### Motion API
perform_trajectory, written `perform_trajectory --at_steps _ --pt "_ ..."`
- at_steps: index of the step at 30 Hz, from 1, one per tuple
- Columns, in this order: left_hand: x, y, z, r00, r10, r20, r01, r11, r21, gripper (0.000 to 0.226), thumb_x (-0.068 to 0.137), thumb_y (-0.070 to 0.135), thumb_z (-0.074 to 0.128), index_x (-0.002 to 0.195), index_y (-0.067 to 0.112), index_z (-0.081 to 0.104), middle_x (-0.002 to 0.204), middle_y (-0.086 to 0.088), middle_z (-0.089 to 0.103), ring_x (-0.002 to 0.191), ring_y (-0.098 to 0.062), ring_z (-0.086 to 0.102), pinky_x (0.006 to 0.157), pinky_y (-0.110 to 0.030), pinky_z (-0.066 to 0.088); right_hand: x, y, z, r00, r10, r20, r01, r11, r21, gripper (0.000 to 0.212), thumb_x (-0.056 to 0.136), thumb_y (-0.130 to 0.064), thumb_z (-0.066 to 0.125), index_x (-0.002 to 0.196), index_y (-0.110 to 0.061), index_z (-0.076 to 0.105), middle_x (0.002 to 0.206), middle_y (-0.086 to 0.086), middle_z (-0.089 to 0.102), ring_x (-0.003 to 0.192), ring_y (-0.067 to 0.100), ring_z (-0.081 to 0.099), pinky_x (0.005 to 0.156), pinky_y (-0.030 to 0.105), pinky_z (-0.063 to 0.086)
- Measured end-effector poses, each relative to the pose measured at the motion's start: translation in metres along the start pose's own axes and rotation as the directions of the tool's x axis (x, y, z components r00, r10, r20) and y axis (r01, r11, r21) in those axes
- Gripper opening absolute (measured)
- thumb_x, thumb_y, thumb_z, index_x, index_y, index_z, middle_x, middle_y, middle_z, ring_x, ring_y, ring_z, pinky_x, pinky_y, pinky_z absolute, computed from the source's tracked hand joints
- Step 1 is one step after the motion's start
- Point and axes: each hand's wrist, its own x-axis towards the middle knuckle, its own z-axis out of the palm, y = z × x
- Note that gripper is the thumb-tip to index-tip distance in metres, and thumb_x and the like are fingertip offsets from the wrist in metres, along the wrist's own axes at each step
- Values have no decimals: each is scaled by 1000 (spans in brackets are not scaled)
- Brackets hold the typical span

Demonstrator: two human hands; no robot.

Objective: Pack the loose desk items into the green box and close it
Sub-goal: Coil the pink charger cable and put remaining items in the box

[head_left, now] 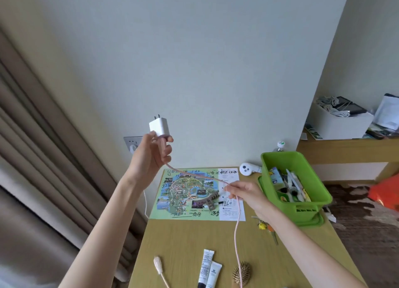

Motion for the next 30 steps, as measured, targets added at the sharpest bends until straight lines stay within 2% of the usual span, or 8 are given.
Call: perform_trajectory --at_steps 4,11,14,16,19,25,27,30 --pt "-2 5 -38 993 -113 22 108 979 170 20 93 31 41 90 13 49 75 3 52 54 -9 40 45 -18 36 -1 -21 26 997 -78 18 77 994 80 23 82 -32 71 95 -14 77 61 1 57 59 15 56 62 26 52" --pt "-12 -2 -46 974 -204 98 144 892 429 38 80 27 66 102 12 38 75 1 39 55 -8 33 45 -18 31 -2 -93 71 946 -319 54 322 943 -80 15 91 -24 66 96 -16 77 57 2 57 44 11 43 41 18 33" --pt "-20 -7 -37 959 -200 201 74 861 503 42 84 39 69 99 10 42 74 3 33 59 -8 35 55 -20 38 -1 -121 88 915 -402 47 404 907 -116 15 92 -22 65 95 -12 76 55 5 56 40 11 42 39 16 33" --pt "-24 -8 -32 961 -188 203 58 855 516 51 85 39 69 113 3 46 81 0 39 72 -10 49 74 -28 53 0 -136 96 897 -439 51 441 886 -143 16 93 -20 63 93 -9 75 55 6 55 40 12 41 40 17 33" --pt "-27 -6 -26 958 -158 239 35 892 451 44 93 27 63 126 2 46 77 0 43 89 -15 55 98 -37 52 2 -151 104 892 -445 80 452 873 -186 18 95 -20 61 92 -6 71 55 7 55 39 12 42 39 17 32" --pt "-23 10 -15 926 -165 340 62 954 294 16 102 18 47 106 3 50 89 -16 59 86 -30 68 93 -44 55 13 -168 104 900 -435 15 427 876 -224 16 93 -25 64 89 -10 58 51 -3 53 40 11 40 40 18 32" --pt "-21 15 -13 909 -175 378 91 969 230 17 103 19 45 104 2 51 88 -13 59 77 -27 66 92 -48 54 18 -167 99 917 -399 7 394 902 -175 20 91 -30 66 90 -13 57 54 -5 49 45 10 39 45 20 33" --pt "-16 22 -13 919 -136 369 104 989 105 21 102 20 45 98 1 51 82 -8 57 69 -18 58 87 -42 56 22 -157 91 935 -351 44 354 932 -80 31 91 -40 61 95 -8 61 63 -3 51 55 12 45 59 25 39"
